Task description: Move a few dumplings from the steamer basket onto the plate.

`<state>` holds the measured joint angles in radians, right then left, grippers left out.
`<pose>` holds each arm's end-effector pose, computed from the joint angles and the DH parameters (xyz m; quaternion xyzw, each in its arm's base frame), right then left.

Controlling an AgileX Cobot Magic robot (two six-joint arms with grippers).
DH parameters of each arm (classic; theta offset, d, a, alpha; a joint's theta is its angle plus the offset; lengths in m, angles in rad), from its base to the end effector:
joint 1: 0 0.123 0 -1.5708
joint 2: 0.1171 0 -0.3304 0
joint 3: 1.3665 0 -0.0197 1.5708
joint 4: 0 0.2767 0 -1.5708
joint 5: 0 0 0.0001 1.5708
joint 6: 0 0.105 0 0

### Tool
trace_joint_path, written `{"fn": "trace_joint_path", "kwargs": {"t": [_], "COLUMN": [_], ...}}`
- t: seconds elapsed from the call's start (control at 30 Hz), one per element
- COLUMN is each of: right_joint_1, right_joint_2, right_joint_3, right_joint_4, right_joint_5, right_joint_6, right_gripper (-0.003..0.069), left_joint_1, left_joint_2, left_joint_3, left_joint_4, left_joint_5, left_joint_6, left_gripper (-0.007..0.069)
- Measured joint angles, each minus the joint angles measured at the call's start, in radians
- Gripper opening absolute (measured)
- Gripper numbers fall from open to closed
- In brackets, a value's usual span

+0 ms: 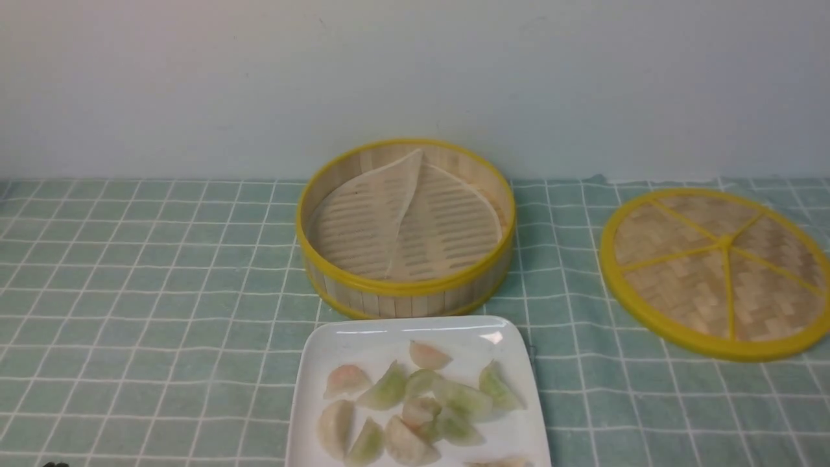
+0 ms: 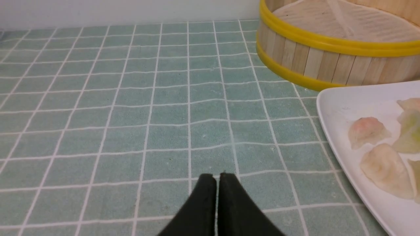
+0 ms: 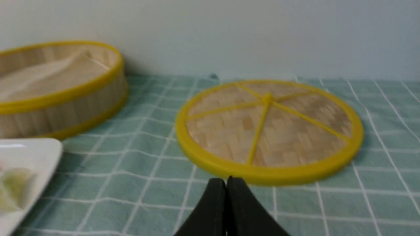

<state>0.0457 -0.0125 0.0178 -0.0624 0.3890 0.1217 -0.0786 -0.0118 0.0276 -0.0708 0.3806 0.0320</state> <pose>0.0457 -0.0004 0.1680 0.0143 0.8066 0.0228 0.5905 0.0456 -0.0064 0.1652 0.0259 0.8069 -0.0437 0.5886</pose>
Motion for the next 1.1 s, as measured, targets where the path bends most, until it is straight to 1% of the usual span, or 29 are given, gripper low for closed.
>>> {"fn": "trace_joint_path", "kwargs": {"t": [0.03,0.13,1.1], "right_joint_1": [-0.024,-0.038,-0.038], "right_joint_2": [0.0,0.0,0.0], "right_joint_3": [0.001,0.001,0.001], "right_joint_4": [0.0,-0.003,-0.003], "right_joint_5": [-0.002,-0.001,-0.001], "right_joint_6": [0.0,-0.001,-0.001], "right_gripper": [-0.0013,-0.0013,-0.0013], "left_joint_1": [0.0,0.0,0.0], "left_joint_2": [0.0,0.0,0.0], "left_joint_3": [0.0,0.0,0.0], "left_joint_4": [0.0,0.0,0.0], "left_joint_5": [0.0,0.0,0.0], "left_joint_6": [0.0,0.0,0.0], "left_gripper": [-0.0006,-0.0006,-0.0006]}}
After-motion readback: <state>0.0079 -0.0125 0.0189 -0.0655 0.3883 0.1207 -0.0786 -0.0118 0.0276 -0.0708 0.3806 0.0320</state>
